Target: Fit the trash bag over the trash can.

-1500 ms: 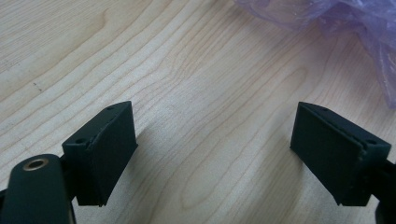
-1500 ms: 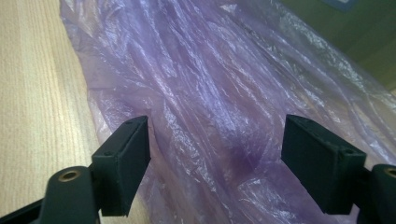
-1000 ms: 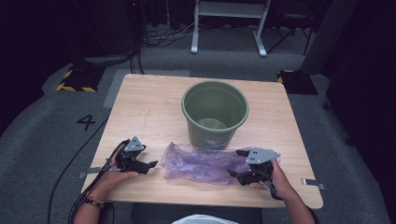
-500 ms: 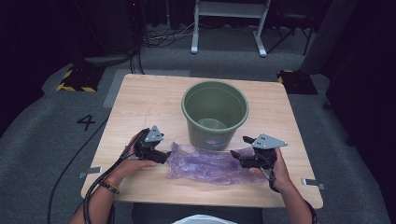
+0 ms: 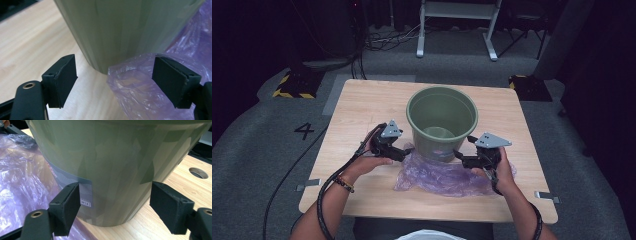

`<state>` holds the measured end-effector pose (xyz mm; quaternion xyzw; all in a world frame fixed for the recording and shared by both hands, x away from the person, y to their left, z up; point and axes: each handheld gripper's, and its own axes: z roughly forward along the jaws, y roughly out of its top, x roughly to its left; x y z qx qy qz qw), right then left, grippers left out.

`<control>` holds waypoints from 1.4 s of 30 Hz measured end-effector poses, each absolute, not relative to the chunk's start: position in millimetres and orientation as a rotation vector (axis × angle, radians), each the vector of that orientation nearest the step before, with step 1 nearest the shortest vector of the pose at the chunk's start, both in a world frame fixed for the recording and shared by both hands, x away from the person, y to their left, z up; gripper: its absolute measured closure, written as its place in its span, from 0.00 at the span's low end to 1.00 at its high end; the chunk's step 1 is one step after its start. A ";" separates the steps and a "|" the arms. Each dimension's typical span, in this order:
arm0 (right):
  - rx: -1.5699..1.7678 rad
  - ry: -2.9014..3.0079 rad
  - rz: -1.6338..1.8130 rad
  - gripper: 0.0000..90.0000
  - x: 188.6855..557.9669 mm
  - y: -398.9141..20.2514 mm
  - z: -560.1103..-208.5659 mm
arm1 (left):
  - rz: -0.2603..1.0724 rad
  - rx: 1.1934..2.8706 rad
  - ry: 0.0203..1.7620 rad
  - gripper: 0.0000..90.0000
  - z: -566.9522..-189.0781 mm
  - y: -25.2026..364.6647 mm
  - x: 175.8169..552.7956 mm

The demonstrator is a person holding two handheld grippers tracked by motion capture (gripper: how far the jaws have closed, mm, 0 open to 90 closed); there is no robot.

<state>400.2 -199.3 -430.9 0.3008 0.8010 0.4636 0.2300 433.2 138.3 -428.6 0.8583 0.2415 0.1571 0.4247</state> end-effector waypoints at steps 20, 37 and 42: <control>0.915 2.148 1.256 0.27 434.3 -182.8 -432.8 | 0.436 2.207 0.727 0.20 -457.4 195.9 407.9; 1.070 2.016 1.329 0.18 422.0 -154.1 -435.8 | 0.364 2.245 0.867 0.21 -499.0 231.8 394.9; 1.131 1.964 1.347 0.21 429.3 -153.8 -435.9 | 0.428 2.201 0.872 0.24 -482.3 228.6 414.5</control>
